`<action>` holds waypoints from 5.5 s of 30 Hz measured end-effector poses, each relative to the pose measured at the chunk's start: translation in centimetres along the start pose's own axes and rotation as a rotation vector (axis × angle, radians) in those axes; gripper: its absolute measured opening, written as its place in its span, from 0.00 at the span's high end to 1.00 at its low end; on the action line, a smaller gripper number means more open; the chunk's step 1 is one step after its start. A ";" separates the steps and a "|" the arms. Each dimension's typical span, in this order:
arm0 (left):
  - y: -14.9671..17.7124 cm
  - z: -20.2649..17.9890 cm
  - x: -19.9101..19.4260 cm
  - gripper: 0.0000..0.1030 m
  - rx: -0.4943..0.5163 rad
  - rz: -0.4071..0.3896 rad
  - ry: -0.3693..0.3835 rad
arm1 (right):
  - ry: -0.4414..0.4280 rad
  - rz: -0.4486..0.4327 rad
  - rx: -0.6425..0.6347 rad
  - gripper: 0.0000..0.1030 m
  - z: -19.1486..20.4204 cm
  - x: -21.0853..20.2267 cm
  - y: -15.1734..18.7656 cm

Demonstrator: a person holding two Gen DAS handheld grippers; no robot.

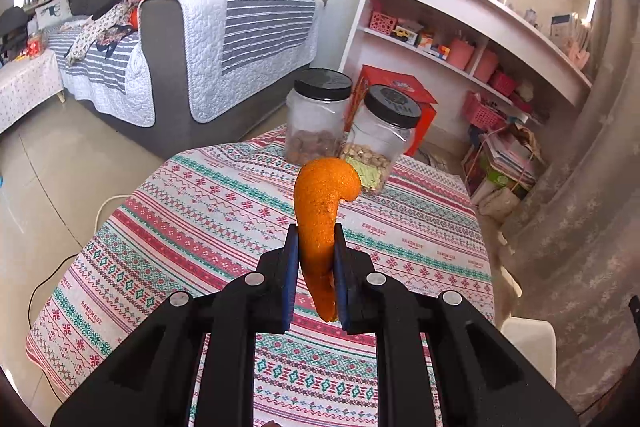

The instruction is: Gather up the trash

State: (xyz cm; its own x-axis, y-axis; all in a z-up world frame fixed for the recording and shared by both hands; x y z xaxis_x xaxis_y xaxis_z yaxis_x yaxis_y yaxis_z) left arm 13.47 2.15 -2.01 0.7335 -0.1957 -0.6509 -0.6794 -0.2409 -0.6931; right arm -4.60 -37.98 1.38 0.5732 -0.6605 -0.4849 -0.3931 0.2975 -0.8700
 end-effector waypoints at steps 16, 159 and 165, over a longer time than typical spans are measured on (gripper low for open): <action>8.3 -22.0 -1.7 0.84 0.367 0.202 0.354 | 0.015 0.029 0.203 0.07 -8.4 -1.3 0.5; 7.6 -8.5 -8.1 0.06 0.193 -0.045 -0.043 | -0.363 0.053 -0.144 0.07 9.6 -6.2 3.6; 7.6 -8.4 -8.1 0.06 0.194 -0.046 -0.044 | -0.363 0.055 -0.144 0.07 9.6 -6.3 3.6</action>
State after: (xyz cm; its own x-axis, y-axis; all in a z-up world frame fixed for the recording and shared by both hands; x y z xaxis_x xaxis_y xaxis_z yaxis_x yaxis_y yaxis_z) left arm 2.56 -6.06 0.64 0.7651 -0.1461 -0.6271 -0.6396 -0.0602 -0.7664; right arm -2.66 -26.12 0.43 0.7558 -0.3517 -0.5524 -0.5118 0.2089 -0.8333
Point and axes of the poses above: each gripper's, at about its wrist camera, not at the fingertips, and x roughly the way its jaws point, z to its left, y to its underside, the point moved 3 cm from there along x, roughly the way its jaws point, and after that the axes turned 6 degrees about -x, right-handed, at the moved point
